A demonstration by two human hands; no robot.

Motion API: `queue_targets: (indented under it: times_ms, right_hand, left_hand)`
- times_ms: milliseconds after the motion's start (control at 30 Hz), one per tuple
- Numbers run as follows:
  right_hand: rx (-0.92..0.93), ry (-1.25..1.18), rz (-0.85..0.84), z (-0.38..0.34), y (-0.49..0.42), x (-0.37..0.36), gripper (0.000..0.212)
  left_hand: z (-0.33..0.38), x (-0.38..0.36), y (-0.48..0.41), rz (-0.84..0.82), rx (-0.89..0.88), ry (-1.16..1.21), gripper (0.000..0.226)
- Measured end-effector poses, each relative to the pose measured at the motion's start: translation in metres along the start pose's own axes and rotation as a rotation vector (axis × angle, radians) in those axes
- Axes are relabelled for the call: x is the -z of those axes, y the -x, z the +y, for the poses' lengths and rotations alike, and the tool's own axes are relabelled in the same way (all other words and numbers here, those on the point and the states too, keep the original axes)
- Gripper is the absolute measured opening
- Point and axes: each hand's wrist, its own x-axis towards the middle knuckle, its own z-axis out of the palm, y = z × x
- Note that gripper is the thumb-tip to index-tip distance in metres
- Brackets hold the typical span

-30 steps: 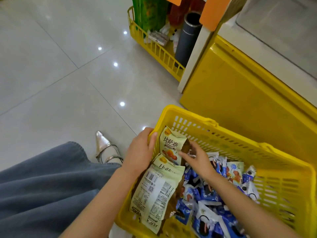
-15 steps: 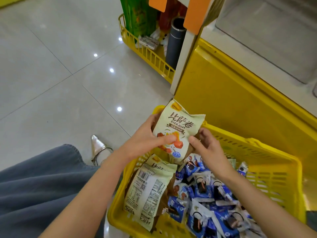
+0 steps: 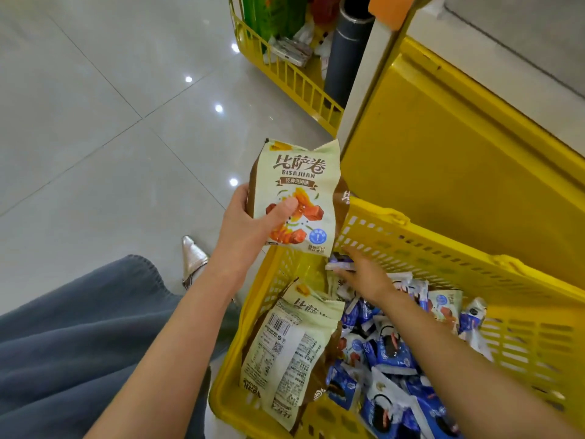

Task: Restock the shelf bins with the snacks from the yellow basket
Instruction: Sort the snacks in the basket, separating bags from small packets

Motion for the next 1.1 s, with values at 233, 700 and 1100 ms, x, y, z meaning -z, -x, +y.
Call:
queue_targets:
  times_ms: [233, 700, 1100]
  right_hand:
    - [-0.013, 0.023, 0.081, 0.006, -0.009, -0.009, 0.029]
    - [-0.151, 0.662, 0.177, 0.066, 0.086, 0.075, 0.031]
    - [-0.057, -0.142, -0.385, 0.021, 0.034, 0.004, 0.109]
  left_hand:
    - [-0.001, -0.008, -0.001, 0.0, 0.008, -0.028, 0.056]
    - [-0.008, -0.032, 0.026, -0.088, -0.037, -0.059, 0.038]
    - [-0.01, -0.025, 0.023, -0.067, -0.023, -0.047, 0.043]
